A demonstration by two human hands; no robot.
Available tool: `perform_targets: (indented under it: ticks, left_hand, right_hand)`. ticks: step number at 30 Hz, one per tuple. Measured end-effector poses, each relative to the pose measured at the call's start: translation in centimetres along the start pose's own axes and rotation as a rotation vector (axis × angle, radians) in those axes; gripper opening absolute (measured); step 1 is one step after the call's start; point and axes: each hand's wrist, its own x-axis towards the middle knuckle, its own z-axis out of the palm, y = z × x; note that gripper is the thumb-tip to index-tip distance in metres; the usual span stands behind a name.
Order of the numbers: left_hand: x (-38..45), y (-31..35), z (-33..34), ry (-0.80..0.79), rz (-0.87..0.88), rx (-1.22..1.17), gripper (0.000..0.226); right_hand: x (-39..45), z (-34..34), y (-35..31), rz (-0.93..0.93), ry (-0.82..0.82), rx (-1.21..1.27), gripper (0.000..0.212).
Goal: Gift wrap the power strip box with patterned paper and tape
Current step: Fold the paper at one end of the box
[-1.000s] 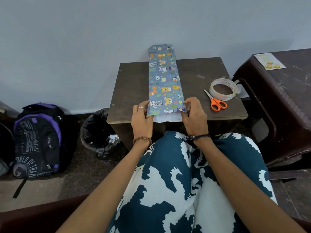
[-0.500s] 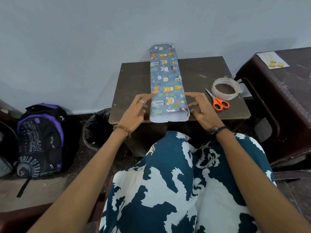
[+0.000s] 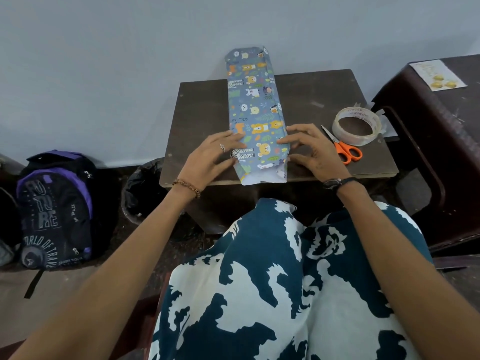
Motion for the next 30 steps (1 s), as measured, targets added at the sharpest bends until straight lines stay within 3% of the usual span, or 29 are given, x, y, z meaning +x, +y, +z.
perform_targets:
  ticks: [5,13,17,21,30]
  left_hand:
    - [0.0,0.6,0.3,-0.022,0.100,0.110,0.025]
    - [0.5,1.3,0.0,-0.021,0.134,0.185,0.024]
    - [0.7,1.2,0.1,0.014,0.211,0.250,0.012]
    - [0.6,1.1,0.7,0.094,0.312,0.345,0.013]
    - [0.3,1.6,0.6,0.062,0.278,0.341,0.022]
  right_hand:
    - [0.3,0.5,0.9,-0.095,0.078,-0.172,0.029]
    - [1.0,1.7,0.6,-0.190,0.179,-0.232,0.016]
    - [0.7,1.9,0.4,-0.216,0.211,-0.282,0.019]
    - [0.7,2.4,0.0,-0.200,0.224,-0.287,0.018]
    - [0.5,2.4,0.9,-0.134,0.161,-0.192,0.021]
